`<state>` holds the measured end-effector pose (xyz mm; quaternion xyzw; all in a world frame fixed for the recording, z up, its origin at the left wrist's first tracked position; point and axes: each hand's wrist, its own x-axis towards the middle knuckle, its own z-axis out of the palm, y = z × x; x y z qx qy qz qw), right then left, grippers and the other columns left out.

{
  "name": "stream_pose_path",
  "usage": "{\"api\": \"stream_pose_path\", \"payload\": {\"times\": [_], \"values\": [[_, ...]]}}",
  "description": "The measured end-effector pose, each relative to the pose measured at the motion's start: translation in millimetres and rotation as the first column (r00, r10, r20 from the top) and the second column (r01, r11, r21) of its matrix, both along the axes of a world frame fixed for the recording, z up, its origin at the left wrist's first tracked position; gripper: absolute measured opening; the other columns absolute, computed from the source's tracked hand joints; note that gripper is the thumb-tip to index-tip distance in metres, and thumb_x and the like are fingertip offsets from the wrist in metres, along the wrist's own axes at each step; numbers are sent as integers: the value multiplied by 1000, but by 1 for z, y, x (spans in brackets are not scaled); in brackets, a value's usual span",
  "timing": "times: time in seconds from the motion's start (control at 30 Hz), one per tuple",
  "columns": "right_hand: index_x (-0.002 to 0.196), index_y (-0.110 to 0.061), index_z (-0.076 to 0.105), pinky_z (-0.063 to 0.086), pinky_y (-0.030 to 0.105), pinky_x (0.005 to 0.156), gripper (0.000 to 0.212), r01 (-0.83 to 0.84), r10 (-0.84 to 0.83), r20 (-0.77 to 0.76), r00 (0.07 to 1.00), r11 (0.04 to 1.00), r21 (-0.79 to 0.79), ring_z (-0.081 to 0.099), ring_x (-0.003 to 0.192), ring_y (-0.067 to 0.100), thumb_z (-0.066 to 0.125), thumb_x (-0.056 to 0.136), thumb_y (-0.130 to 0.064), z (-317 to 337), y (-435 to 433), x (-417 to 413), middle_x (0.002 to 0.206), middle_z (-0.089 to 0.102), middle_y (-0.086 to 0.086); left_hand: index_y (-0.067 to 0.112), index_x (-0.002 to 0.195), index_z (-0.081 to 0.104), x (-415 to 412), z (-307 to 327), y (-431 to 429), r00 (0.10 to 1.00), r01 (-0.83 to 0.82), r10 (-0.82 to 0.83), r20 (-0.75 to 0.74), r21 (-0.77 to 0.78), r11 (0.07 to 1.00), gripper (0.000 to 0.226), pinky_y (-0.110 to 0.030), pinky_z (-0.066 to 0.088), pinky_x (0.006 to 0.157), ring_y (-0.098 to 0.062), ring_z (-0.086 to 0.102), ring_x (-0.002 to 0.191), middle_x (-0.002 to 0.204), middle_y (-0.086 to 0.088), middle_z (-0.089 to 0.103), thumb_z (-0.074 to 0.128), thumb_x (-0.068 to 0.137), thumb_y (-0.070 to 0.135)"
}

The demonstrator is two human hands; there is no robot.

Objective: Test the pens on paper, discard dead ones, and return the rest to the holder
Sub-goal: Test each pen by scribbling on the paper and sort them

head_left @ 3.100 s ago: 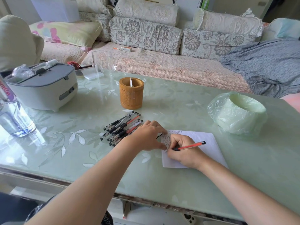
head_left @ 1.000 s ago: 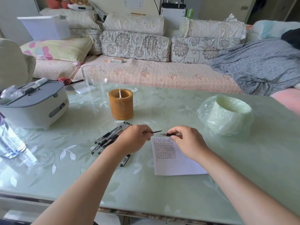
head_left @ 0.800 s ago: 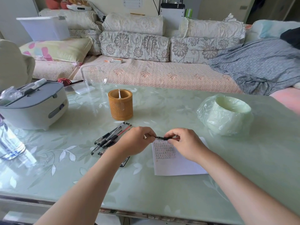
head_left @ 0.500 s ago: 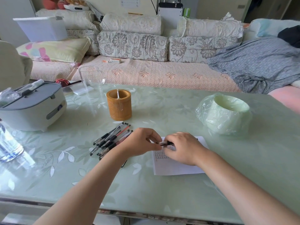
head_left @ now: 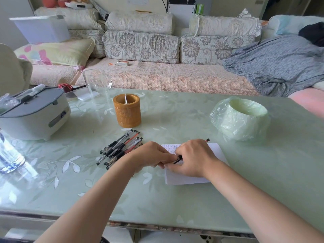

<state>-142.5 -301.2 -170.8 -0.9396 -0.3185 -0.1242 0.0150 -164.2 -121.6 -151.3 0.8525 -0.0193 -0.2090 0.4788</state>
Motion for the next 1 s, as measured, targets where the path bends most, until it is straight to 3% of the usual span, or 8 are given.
{"api": "stream_pose_path", "payload": {"times": [0.23, 0.4, 0.47, 0.53, 0.67, 0.8, 0.9, 1.0], "values": [[53, -15, 44, 28, 30, 51, 67, 22, -22, 9, 1000, 1000, 21, 54, 58, 26, 15, 65, -74, -2, 5, -1, 55, 56, 3, 25, 77, 78, 0, -3, 1, 997, 11, -16, 79, 68, 998, 21, -14, 37, 55, -1, 48, 55, 64, 9, 61, 73, 79, 45], [49, -19, 34, 24, 29, 50, 55, -18, 25, -69, 997, 995, 102, 45, 52, 23, 26, 71, -69, -12, 4, -4, 49, 45, 0, 22, 76, 77, 0, -10, 0, 993, 31, -43, 111, 107, 994, 21, -14, 40, 59, -4, 51, 60, 66, 6, 64, 72, 80, 42], [59, -24, 44, 29, 30, 54, 47, -25, 49, -154, 987, 987, 158, 50, 61, 19, 37, 76, -68, -13, 3, 0, 61, 53, -5, 21, 69, 73, 4, -9, 2, 988, -5, -17, 155, 137, 991, 23, -11, 35, 49, -1, 47, 49, 58, 8, 60, 70, 83, 39], [88, -25, 56, 40, 31, 67, 30, -1, 56, -248, 967, 977, 215, 56, 83, 17, 51, 83, -55, -11, 2, 7, 87, 61, -7, 22, 65, 66, 11, -8, 6, 969, -87, 40, 245, 184, 979, 25, -14, 32, 43, -4, 44, 44, 54, 8, 54, 67, 87, 33], [117, -17, 55, 42, 29, 90, 28, 63, 31, -290, 956, 949, 309, 52, 104, 18, 50, 90, -11, -12, -2, 21, 113, 52, 0, 29, 75, 64, 24, -4, 25, 875, -266, 156, 458, 186, 946, 17, -24, 39, 54, -12, 53, 62, 67, 11, 60, 61, 91, 28], [110, -14, 67, 41, 24, 80, 21, 136, -27, -267, 963, 908, 396, 54, 88, 18, 55, 93, -8, -12, -6, 35, 100, 47, -1, 27, 95, 68, 29, -7, 47, 837, -307, 181, 516, 170, 936, 8, -23, 44, 63, -8, 58, 72, 83, 11, 66, 65, 89, 31], [111, -13, 70, 41, 25, 80, 24, 181, -86, -240, 967, 894, 410, 55, 86, 21, 57, 91, -6, -12, -3, 49, 95, 50, 0, 29, 108, 64, 29, -17, 62, 838, -346, 134, 529, 326, 880, 18, -29, 46, 75, -12, 58, 88, 95, 12, 64, 63, 90, 31], [112, -13, 70, 43, 27, 83, 26, 237, -154, -226, 962, 883, 405, 60, 92, 24, 61, 89, -6, -12, 4, 65, 96, 56, 1, 31, 104, 64, 25, -22, 73, 825, -371, 81, 559, 429, 823, 15, -30, 49, 73, -15, 58, 91, 98, 9, 61, 60, 90, 30]]}}
